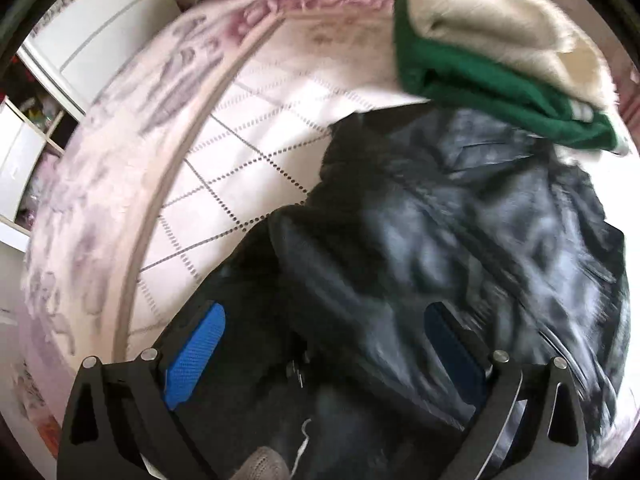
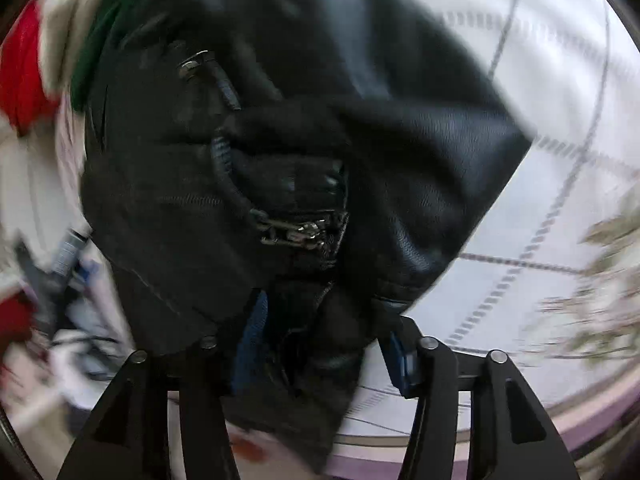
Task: Fold large clothes
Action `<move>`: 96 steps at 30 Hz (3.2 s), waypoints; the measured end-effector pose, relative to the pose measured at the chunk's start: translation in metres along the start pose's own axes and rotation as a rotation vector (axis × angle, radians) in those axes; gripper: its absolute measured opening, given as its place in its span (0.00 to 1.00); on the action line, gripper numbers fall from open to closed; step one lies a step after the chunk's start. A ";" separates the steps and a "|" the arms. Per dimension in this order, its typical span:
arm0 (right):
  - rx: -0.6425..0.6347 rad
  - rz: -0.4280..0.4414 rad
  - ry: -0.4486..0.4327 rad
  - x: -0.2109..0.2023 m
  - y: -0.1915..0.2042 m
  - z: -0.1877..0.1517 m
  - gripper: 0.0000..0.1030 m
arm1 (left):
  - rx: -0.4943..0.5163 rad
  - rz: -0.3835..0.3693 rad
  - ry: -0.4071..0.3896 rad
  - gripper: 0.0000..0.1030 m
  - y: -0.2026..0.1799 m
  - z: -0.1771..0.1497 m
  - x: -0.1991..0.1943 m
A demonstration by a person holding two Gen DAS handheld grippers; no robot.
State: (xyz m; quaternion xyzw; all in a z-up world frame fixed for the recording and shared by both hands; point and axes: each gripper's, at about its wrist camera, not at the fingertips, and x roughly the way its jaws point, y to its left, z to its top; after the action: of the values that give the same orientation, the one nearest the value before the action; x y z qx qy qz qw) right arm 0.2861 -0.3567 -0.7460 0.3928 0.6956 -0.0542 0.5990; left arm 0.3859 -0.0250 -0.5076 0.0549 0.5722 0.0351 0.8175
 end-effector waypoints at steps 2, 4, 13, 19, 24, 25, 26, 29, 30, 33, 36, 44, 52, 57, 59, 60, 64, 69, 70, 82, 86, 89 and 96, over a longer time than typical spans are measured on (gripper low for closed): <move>-0.048 -0.063 -0.046 -0.018 0.007 -0.004 0.54 | 0.020 0.024 -0.017 1.00 -0.013 -0.022 -0.027; -0.090 -0.100 -0.093 -0.037 0.007 -0.009 0.54 | 0.037 0.052 -0.022 1.00 -0.027 -0.052 -0.048; -0.305 -0.221 -0.140 -0.010 0.032 0.009 0.54 | 0.113 0.111 0.160 1.00 -0.065 -0.154 -0.027; -0.359 -0.284 -0.152 0.013 0.040 0.014 0.53 | 0.074 0.097 0.213 1.00 -0.064 -0.172 -0.014; -0.373 -0.265 -0.195 0.010 0.041 0.004 0.40 | 0.060 0.095 0.224 1.00 -0.055 -0.167 -0.009; -0.378 -0.270 -0.196 0.008 0.039 0.000 0.40 | 0.063 0.096 0.224 1.00 -0.052 -0.165 -0.006; -0.380 -0.272 -0.193 0.006 0.040 0.000 0.39 | 0.066 0.097 0.224 1.00 -0.052 -0.165 -0.006; -0.334 -0.185 -0.179 -0.006 0.041 0.000 0.40 | 0.067 0.097 0.226 1.00 -0.053 -0.165 -0.008; -0.317 -0.117 -0.174 -0.012 0.035 0.001 0.40 | 0.069 0.097 0.227 1.00 -0.052 -0.164 -0.006; -0.327 -0.092 -0.160 -0.006 0.029 0.005 0.41 | 0.069 0.098 0.230 1.00 -0.056 -0.162 -0.004; -0.301 -0.083 -0.158 0.006 0.018 0.011 0.26 | 0.074 0.097 0.229 1.00 -0.055 -0.171 -0.005; -0.239 -0.003 -0.266 -0.037 0.000 -0.010 0.08 | 0.077 0.095 0.230 1.00 -0.053 -0.177 -0.009; -0.143 0.087 -0.070 -0.027 -0.021 0.008 0.21 | 0.138 0.078 0.167 1.00 -0.051 -0.187 -0.065; -0.098 0.079 -0.013 -0.051 -0.056 -0.012 0.68 | 0.322 0.107 0.156 1.00 -0.075 -0.234 -0.108; -0.082 0.051 0.014 -0.054 -0.073 -0.022 0.68 | 0.412 0.132 0.165 1.00 -0.093 -0.260 -0.115; -0.084 0.035 0.022 -0.056 -0.080 -0.026 0.68 | 0.460 0.143 0.176 1.00 -0.100 -0.275 -0.116; -0.109 -0.044 0.036 -0.063 -0.108 -0.045 0.68 | 0.652 0.232 0.176 1.00 -0.136 -0.326 -0.105; -0.092 -0.094 0.011 -0.059 -0.130 -0.045 0.68 | 0.836 0.487 0.100 1.00 -0.154 -0.354 -0.063; -0.094 -0.096 0.005 -0.057 -0.129 -0.044 0.68 | 0.832 0.496 0.099 1.00 -0.152 -0.353 -0.058; -0.101 0.183 -0.095 -0.041 -0.120 -0.004 0.68 | 0.622 0.501 0.063 0.98 -0.113 -0.298 -0.044; -0.037 0.418 -0.071 -0.017 -0.114 0.018 0.74 | 0.583 0.352 0.080 0.28 -0.108 -0.294 -0.054; 0.017 0.530 -0.033 0.004 -0.106 0.028 0.75 | 0.578 0.328 0.038 0.09 -0.113 -0.295 -0.069; 0.160 0.579 -0.010 0.034 -0.072 0.026 0.31 | 0.547 0.270 0.008 0.05 -0.100 -0.282 -0.091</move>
State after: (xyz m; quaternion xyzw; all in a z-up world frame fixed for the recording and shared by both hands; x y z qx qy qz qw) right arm 0.2638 -0.4041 -0.8114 0.6204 0.5453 0.0622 0.5603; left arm 0.0897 -0.1207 -0.5315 0.3485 0.5511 -0.0117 0.7581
